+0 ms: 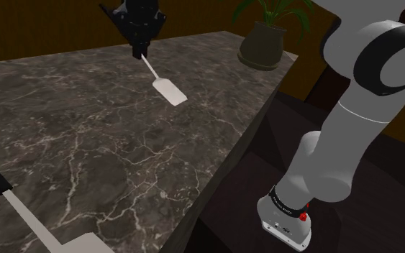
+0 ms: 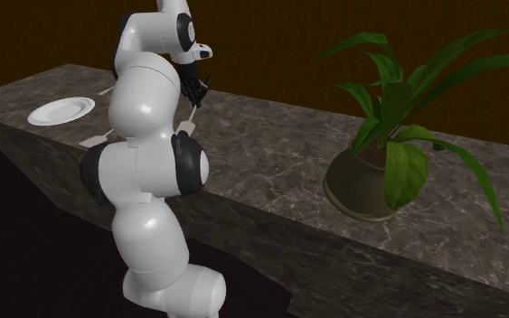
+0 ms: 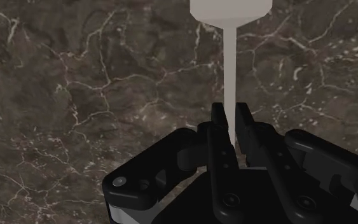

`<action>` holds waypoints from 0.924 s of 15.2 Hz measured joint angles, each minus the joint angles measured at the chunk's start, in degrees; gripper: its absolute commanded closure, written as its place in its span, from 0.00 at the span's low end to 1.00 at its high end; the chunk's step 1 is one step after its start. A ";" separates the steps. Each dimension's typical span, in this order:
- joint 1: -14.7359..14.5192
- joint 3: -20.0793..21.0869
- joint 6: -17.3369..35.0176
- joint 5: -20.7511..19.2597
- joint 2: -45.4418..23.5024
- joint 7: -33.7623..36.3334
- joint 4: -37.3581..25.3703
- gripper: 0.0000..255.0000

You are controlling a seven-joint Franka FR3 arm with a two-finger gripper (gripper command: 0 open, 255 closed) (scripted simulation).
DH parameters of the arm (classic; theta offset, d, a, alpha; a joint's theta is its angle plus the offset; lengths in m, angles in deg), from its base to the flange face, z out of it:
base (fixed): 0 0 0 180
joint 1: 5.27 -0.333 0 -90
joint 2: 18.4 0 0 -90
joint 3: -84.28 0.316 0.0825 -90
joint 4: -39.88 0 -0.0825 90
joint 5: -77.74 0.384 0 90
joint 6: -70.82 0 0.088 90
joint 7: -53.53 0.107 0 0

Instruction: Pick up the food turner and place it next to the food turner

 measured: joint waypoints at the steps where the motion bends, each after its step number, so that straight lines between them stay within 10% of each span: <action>1: -0.85 0.70 -0.48 -0.23 -0.35 1.48 -0.78 1.00; 14: -1.76 1.53 9.20 0.45 2.71 3.85 11.96 1.00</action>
